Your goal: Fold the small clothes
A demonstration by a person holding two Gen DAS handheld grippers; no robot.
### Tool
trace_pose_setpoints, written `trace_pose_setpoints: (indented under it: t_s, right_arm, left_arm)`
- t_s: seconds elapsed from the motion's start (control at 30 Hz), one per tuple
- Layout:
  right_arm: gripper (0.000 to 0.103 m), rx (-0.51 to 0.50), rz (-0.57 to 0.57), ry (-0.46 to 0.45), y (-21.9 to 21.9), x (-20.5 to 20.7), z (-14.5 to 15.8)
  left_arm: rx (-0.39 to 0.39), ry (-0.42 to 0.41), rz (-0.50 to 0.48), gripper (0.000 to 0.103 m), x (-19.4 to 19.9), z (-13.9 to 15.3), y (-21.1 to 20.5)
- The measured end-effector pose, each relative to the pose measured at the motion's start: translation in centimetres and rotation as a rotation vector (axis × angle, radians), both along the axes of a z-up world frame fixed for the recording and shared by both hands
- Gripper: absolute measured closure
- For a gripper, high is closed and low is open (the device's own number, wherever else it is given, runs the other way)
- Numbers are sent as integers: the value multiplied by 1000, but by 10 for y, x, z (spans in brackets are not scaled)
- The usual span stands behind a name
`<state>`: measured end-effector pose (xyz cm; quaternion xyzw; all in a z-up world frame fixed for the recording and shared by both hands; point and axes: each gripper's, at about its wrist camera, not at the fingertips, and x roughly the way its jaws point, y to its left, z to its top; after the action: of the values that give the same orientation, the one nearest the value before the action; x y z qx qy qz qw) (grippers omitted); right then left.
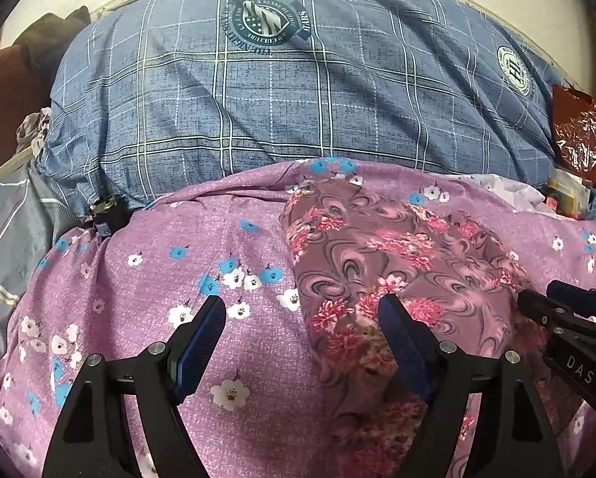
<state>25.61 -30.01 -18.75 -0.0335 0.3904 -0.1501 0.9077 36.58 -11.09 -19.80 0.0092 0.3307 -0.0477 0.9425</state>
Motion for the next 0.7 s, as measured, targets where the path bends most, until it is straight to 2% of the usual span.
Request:
trace_pose_setpoints:
  t_s: [0.1, 0.5, 0.7]
  right_arm:
    - [65, 1, 10, -7, 3, -2, 1]
    - [65, -118, 57, -38, 29, -3, 5]
    - [65, -138, 71, -47, 37, -3, 6]
  left_arm:
    - [-2, 2, 5, 24, 0, -1, 0]
    - [2, -6, 28, 24, 0, -2, 7]
    - [-2, -6, 43, 24, 0, -1, 15]
